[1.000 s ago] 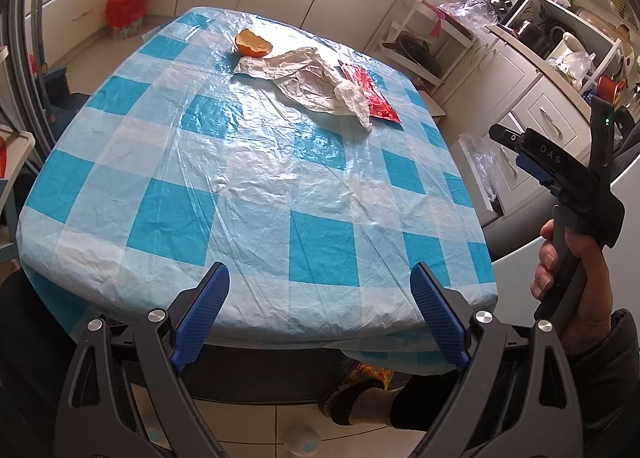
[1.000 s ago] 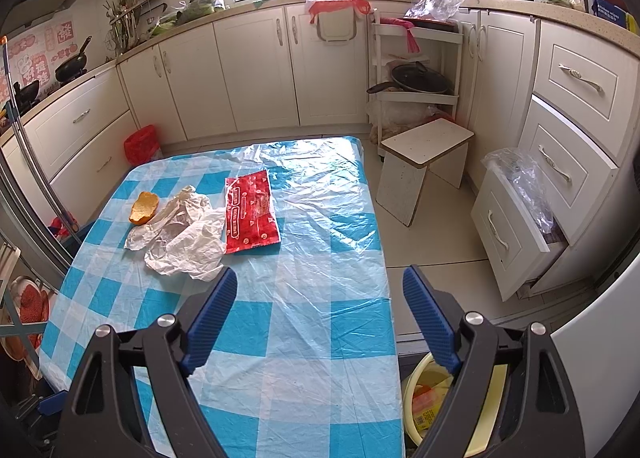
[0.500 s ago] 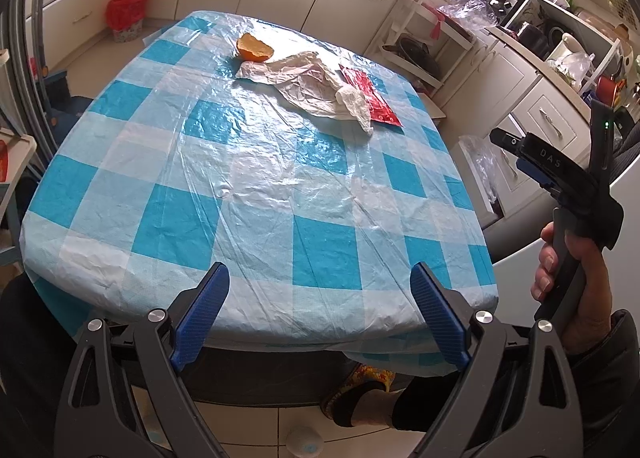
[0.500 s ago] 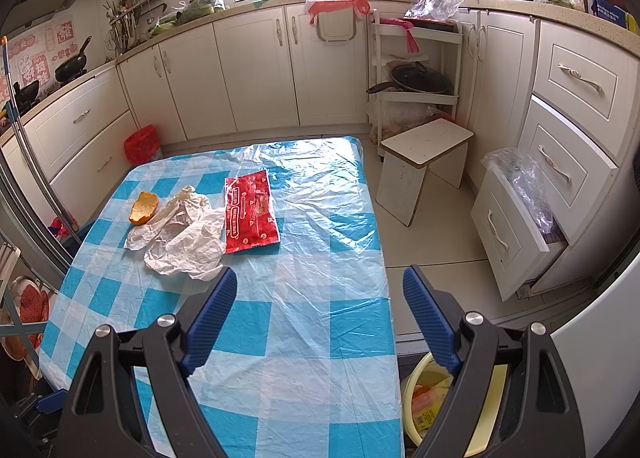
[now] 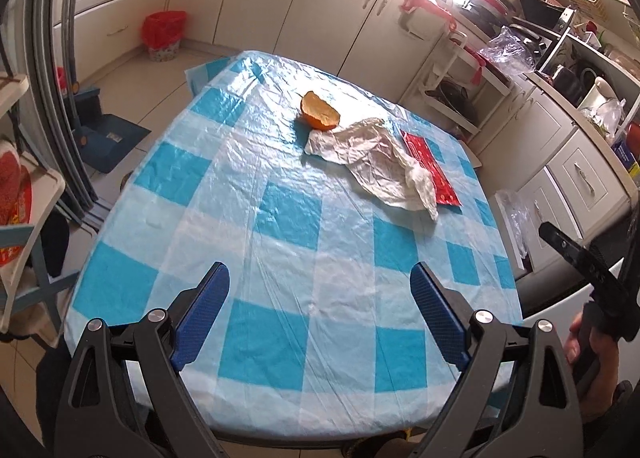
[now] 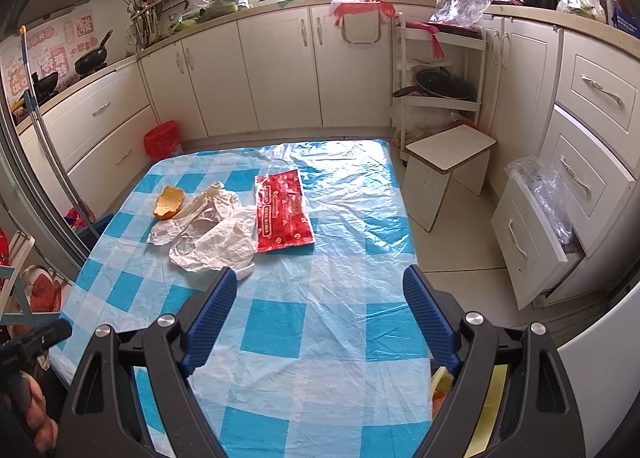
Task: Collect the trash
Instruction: 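Grasp the bread crust with the left gripper while the right gripper reaches the tissue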
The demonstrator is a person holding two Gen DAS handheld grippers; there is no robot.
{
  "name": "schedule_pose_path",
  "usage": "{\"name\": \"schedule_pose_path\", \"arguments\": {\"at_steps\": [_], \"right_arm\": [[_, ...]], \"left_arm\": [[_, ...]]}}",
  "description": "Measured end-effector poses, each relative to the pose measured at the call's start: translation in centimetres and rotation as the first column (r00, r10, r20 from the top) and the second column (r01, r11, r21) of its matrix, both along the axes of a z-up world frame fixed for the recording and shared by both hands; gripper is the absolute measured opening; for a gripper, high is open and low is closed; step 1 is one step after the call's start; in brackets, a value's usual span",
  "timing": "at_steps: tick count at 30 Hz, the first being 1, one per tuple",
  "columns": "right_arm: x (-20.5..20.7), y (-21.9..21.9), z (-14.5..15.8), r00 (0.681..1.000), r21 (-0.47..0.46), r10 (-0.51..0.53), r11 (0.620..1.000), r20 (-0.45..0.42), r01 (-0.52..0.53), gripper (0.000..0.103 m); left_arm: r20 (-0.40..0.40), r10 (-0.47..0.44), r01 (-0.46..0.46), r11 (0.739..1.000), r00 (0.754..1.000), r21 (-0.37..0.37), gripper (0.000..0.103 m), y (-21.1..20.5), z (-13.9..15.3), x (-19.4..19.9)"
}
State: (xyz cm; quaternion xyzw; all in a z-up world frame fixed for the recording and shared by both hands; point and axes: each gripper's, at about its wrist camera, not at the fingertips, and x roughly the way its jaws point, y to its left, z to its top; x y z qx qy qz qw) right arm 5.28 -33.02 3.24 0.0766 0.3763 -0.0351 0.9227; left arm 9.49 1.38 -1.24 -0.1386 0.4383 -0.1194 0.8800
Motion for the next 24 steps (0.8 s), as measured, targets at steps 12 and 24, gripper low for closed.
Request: {"name": "schedule_pose_path", "arguments": {"at_steps": [12, 24], "right_arm": [[7.6, 9.2, -3.7, 0.973, 0.046, 0.228, 0.973, -0.035, -0.226, 0.076], [8.2, 8.6, -5.0, 0.953, 0.109, 0.290, 0.954, -0.087, -0.280, 0.002]], "left_arm": [[0.042, 0.085, -0.085, 0.996, 0.996, -0.002, 0.088, 2.0, 2.4, 8.0], [-0.008, 0.092, -0.092, 0.996, 0.996, 0.012, 0.088, 0.3, -0.5, 15.5]]}}
